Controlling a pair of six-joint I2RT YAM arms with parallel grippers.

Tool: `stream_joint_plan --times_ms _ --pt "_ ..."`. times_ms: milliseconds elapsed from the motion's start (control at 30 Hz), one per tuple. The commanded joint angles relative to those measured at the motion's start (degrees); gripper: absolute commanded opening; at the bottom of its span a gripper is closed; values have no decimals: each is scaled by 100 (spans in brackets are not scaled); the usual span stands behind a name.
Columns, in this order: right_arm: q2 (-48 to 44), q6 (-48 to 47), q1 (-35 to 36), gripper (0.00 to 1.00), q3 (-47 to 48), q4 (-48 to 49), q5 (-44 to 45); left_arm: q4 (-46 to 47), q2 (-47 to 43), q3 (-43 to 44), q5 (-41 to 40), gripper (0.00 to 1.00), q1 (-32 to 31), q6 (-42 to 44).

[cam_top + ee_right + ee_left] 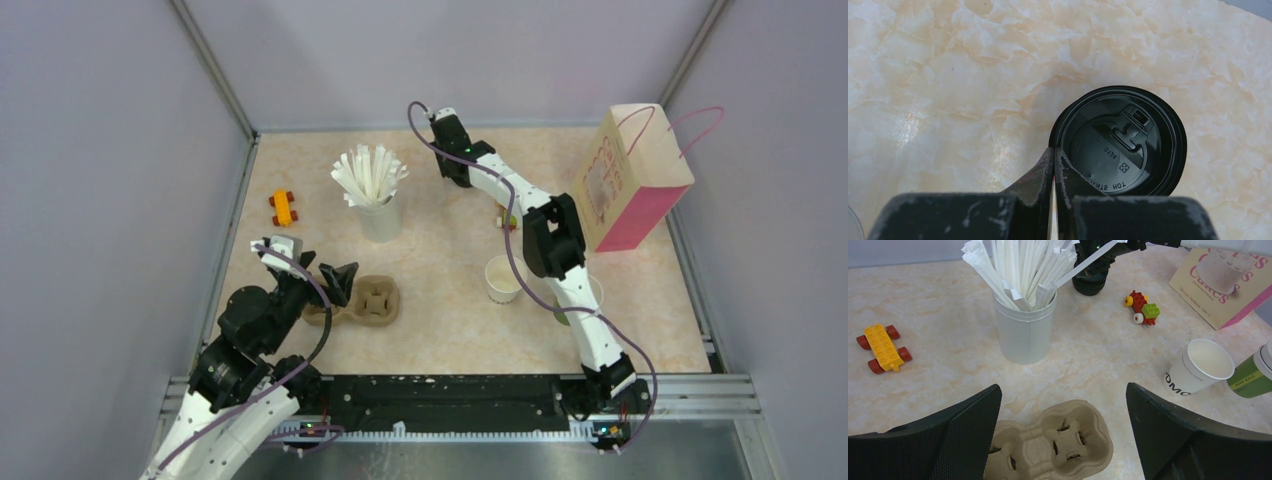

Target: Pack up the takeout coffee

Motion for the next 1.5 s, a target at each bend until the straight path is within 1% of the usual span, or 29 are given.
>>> stream_joint_plan --times_ms 0,200,533,867,1067,1267,1367,1467 --pt "-75 -62 76 0 22 223 68 217 40 -5 52 99 -13 31" --pt "-429 -27 76 0 -257 395 30 213 49 -6 52 99 -8 24" --pt "-1340 115 76 0 -967 733 -106 198 50 8 17 99 -8 15" --pt "-2227 116 76 0 -1966 1038 -101 182 45 19 -37 99 -8 -2" --pt "-2793 283 76 0 -2447 981 -299 180 49 28 -57 99 -5 -2" --pt "-3970 889 76 0 -3500 1054 -1009 230 3 63 45 99 -5 15" --pt "-4666 1294 73 0 -4272 1231 -1446 339 -80 86 298 99 -8 37" --pt "-5403 1798 76 0 -5079 1595 -1960 499 -127 152 765 99 -6 87"
